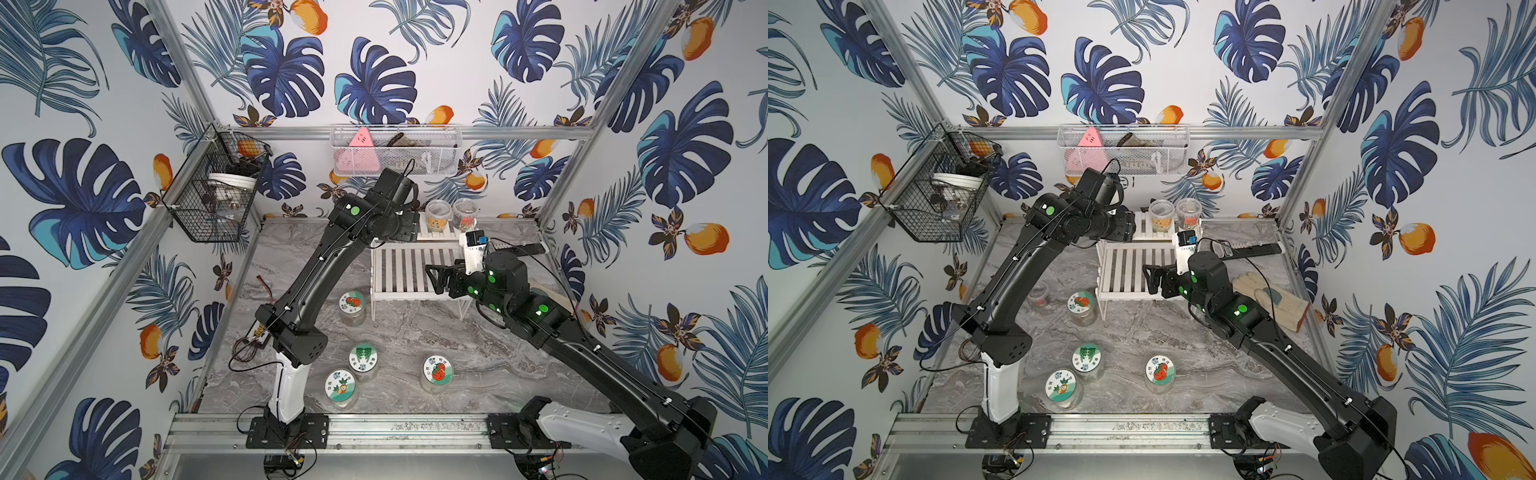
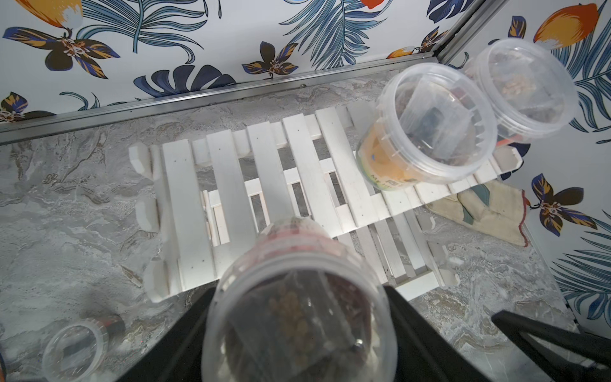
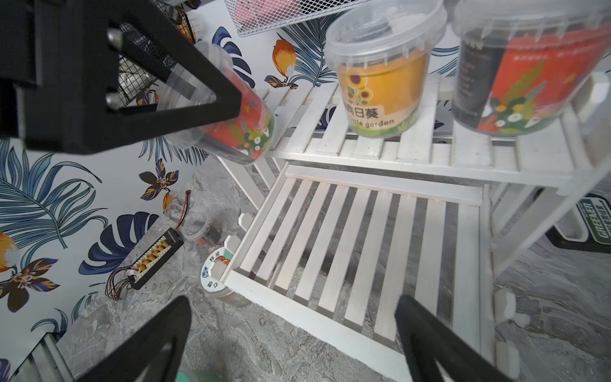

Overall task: Place the seed container on the shelf
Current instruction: Place the seed jar on the shelf.

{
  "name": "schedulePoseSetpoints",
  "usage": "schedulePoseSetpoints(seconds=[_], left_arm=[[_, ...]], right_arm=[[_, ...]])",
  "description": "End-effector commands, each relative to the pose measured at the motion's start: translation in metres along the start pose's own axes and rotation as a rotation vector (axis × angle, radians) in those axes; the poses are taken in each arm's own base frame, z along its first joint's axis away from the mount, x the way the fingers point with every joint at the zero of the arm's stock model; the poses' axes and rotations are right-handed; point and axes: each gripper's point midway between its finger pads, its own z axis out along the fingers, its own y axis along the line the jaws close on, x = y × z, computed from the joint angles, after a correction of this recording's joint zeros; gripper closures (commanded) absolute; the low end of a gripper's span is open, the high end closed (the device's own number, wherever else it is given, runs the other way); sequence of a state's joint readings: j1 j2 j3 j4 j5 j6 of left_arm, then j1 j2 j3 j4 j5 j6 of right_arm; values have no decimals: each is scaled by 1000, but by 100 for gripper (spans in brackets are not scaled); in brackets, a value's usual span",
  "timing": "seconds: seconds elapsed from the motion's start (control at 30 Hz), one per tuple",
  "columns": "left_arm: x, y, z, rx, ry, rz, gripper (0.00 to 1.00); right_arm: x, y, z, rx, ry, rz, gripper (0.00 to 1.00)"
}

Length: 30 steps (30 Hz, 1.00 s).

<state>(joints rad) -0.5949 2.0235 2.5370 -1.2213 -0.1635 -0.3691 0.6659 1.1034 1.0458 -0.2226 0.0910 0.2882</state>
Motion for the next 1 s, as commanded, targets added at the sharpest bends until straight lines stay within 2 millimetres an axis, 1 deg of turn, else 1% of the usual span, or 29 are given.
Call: schedulePoseSetpoints(seconds=[0.0,0.07,0.2,0.27,0.37,0.47,0.63,0.7,0.77,0.87,0.97], left_arm=[[-13,0,2,-7,-50,-23,31],[-18,1,3,-15,-70,-33,31],[-24,2,6,-25,-92,-39,32],[-26,3,7,-25,-99,-42,32],[-25,3,12,-29,-91,-36,32],[-22,2,18,-23,-78,-33,32],[-20,5,25,-43,-65,-22,31],[-19,7,26,-54,-63,-18,31],[-20,8,28,-55,-62,-18,29],[-21,11,30,-62,-64,-17,26],[-22,12,33,-62,-66,-22,26]], right_arm=[[-2,0,-4,-1,-13,21,0],[2,0,-7,-4,5,28,0],[12,-7,-13,16,18,46,0],[13,-9,-16,20,11,54,0],[11,-8,-15,14,4,51,0],[4,-4,-11,11,0,31,0],[-22,-9,-13,72,-35,-38,0],[-27,-8,-15,73,-45,-46,0],[-28,-7,-16,66,-51,-39,0],[-25,-6,-15,55,-43,-23,0],[-20,-6,-13,53,-27,-6,0]])
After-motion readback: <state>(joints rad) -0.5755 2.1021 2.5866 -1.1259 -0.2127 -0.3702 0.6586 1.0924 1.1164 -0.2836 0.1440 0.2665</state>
